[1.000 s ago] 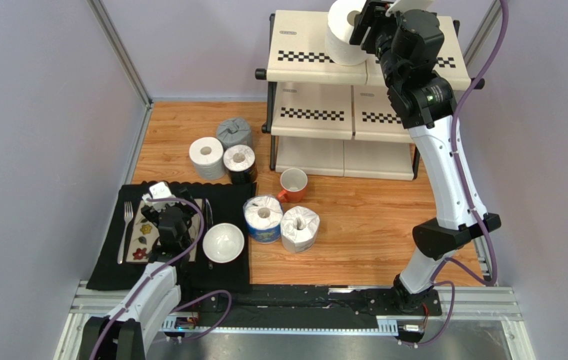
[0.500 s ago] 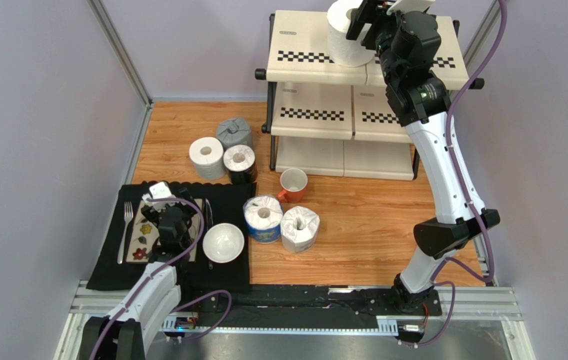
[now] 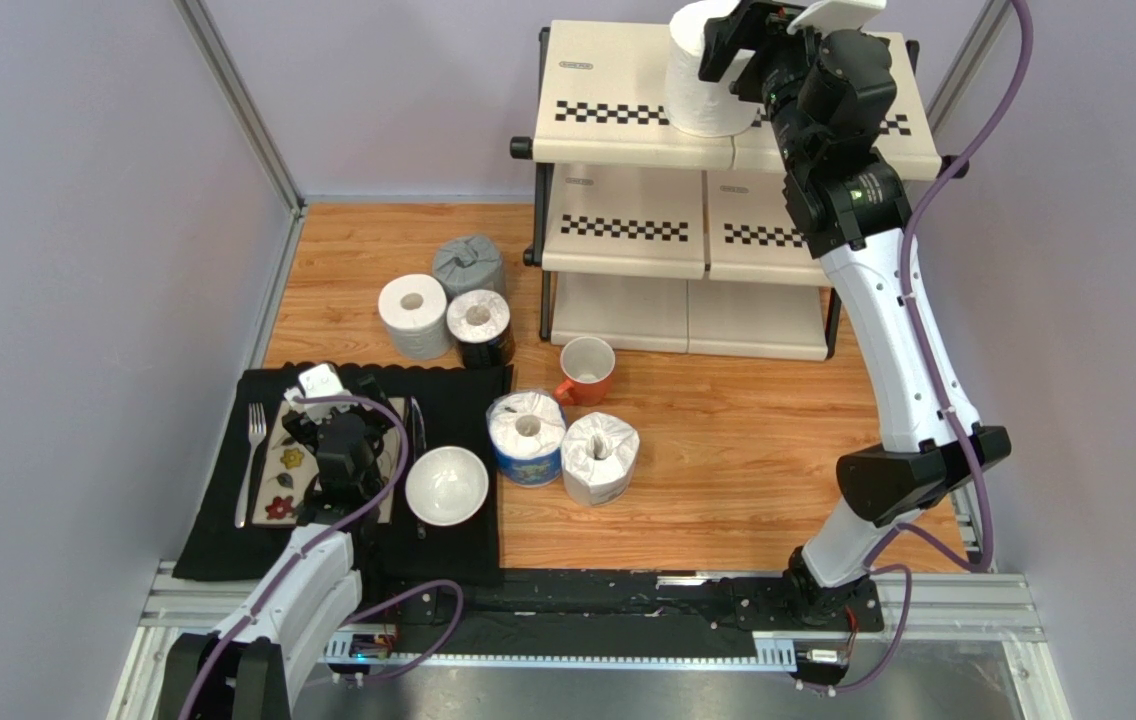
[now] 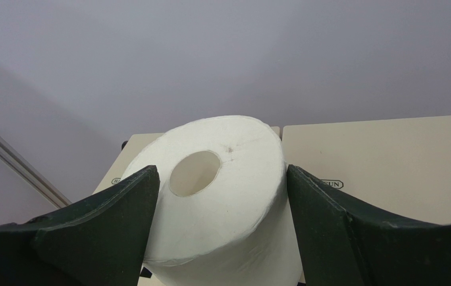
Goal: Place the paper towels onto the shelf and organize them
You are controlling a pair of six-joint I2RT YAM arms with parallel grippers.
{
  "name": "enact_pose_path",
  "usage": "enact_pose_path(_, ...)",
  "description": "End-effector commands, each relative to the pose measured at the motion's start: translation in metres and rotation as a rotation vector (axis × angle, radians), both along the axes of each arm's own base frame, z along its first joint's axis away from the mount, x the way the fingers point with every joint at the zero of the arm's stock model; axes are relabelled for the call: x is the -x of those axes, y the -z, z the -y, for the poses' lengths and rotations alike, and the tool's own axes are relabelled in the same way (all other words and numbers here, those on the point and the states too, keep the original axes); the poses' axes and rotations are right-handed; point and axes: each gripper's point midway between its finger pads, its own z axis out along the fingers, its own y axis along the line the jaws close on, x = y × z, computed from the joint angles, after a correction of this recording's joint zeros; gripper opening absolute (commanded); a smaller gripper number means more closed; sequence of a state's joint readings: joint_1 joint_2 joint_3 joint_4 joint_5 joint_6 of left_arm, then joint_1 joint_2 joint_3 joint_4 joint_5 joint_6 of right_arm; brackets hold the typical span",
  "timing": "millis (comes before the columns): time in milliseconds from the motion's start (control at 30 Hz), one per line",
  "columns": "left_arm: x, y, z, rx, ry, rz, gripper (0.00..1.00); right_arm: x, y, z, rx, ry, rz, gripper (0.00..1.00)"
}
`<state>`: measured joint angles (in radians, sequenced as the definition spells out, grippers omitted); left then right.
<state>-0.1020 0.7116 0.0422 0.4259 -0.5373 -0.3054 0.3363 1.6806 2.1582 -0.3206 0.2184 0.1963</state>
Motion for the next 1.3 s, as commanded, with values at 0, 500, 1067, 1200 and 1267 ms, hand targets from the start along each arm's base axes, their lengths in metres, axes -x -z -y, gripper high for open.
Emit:
enact_pose_path(0,0.046,0.08,-0.007,-0.014,-0.018,-0.179,0.93,0.017,-0.027,0.005,-0.084,-0.063,0.074,0.81)
enact_pose_path(500,0.046,0.079,-0.007,-0.013,-0.02,-0.175,0.93,0.005,-0.012,-0.008,-0.239,-0.251,0.005,0.8)
enact_pose_path(1067,0.046,0.079,-0.008,-0.013,-0.023,-0.176,0.93,0.003,-0.009,-0.022,-0.283,-0.324,-0.014,0.8)
enact_pose_path(1200,0.047,0.08,-0.008,-0.012,-0.021,-0.178,0.93,0.003,-0.009,-0.018,-0.28,-0.305,-0.01,0.8)
enact_pose_path(1267,0.047,0.08,-0.008,-0.012,-0.025,-0.176,0.93,0.005,-0.013,-0.011,-0.276,-0.266,0.005,0.82)
